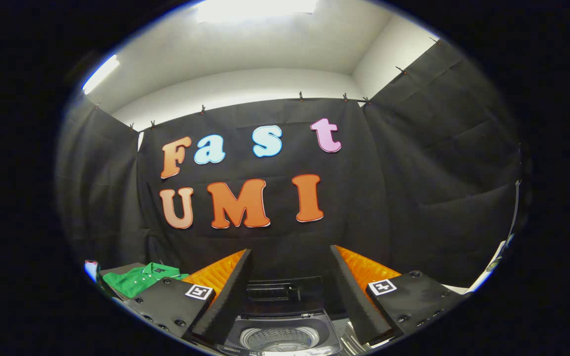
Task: Put the clothes into the washing machine and then close the washing machine lid.
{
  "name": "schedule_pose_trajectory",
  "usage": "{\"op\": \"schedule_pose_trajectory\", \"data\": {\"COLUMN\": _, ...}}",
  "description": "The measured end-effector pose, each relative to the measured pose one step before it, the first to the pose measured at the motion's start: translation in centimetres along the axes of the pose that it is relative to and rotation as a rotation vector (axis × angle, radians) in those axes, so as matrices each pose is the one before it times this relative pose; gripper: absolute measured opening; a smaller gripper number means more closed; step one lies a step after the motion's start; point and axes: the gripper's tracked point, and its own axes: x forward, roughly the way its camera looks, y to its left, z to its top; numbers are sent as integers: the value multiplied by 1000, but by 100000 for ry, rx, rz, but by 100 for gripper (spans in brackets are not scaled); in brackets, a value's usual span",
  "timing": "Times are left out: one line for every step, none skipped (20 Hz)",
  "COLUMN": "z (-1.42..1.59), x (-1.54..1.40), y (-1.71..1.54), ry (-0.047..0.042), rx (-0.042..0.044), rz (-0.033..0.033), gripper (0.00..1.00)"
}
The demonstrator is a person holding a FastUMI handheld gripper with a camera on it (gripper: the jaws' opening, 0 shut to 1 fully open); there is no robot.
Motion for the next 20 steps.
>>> {"op": "schedule_pose_trajectory", "data": {"z": -790, "x": 223, "y": 616, "ry": 3286, "rx": 556, "rz": -787, "gripper": 98}}
{"op": "schedule_pose_trajectory", "data": {"z": -428, "x": 282, "y": 1237, "ry": 2482, "rx": 681, "rz": 2012, "gripper": 98}}
{"op": "schedule_pose_trajectory", "data": {"z": -343, "x": 160, "y": 1325, "ry": 1489, "rx": 297, "rz": 1638, "gripper": 98}}
{"op": "schedule_pose_trajectory", "data": {"z": -175, "x": 224, "y": 691, "ry": 607, "rx": -114, "rz": 439, "gripper": 98}}
{"op": "schedule_pose_trajectory", "data": {"z": 22, "x": 325, "y": 648, "ry": -87, "rx": 279, "rz": -249, "gripper": 98}}
{"op": "schedule_pose_trajectory", "data": {"z": 96, "x": 278, "y": 686, "ry": -87, "rx": 956, "rz": -77, "gripper": 98}}
{"op": "schedule_pose_trajectory", "data": {"z": 22, "x": 393, "y": 989, "ry": 219, "rx": 1467, "rz": 587, "gripper": 98}}
{"op": "schedule_pose_trajectory", "data": {"z": -156, "x": 273, "y": 1343, "ry": 452, "rx": 1624, "rz": 1225, "gripper": 98}}
{"op": "schedule_pose_trajectory", "data": {"z": -117, "x": 423, "y": 1358, "ry": 490, "rx": 747, "rz": 1361, "gripper": 98}}
{"op": "schedule_pose_trajectory", "data": {"z": 38, "x": 611, "y": 1332, "ry": 169, "rx": -410, "rz": 709, "gripper": 98}}
{"op": "schedule_pose_trajectory", "data": {"z": -102, "x": 622, "y": 1148, "ry": 396, "rx": -1026, "rz": 87, "gripper": 98}}
{"op": "schedule_pose_trajectory", "data": {"z": -124, "x": 500, "y": 1395, "ry": 659, "rx": -731, "rz": 591, "gripper": 98}}
{"op": "schedule_pose_trajectory", "data": {"z": -50, "x": 445, "y": 1573, "ry": 605, "rx": 448, "rz": 699, "gripper": 98}}
{"op": "schedule_pose_trajectory", "data": {"z": -102, "x": 458, "y": 1816, "ry": 883, "rx": 862, "rz": 800, "gripper": 98}}
{"op": "schedule_pose_trajectory", "data": {"z": -366, "x": 369, "y": 1762, "ry": 1411, "rx": 856, "rz": 830, "gripper": 98}}
{"op": "schedule_pose_trajectory", "data": {"z": -347, "x": 451, "y": 1756, "ry": 1186, "rx": 487, "rz": 1065, "gripper": 98}}
{"op": "schedule_pose_trajectory", "data": {"z": -451, "x": 534, "y": 1791, "ry": 1147, "rx": -88, "rz": 1071, "gripper": 98}}
{"op": "schedule_pose_trajectory", "data": {"z": -472, "x": 385, "y": 1827, "ry": 1081, "rx": -316, "rz": 1149, "gripper": 98}}
{"op": "schedule_pose_trajectory", "data": {"z": -497, "x": 508, "y": 2038, "ry": 1118, "rx": -273, "rz": 1628, "gripper": 98}}
{"op": "schedule_pose_trajectory", "data": {"z": -508, "x": 511, "y": 2077, "ry": 1149, "rx": -226, "rz": 1925, "gripper": 98}}
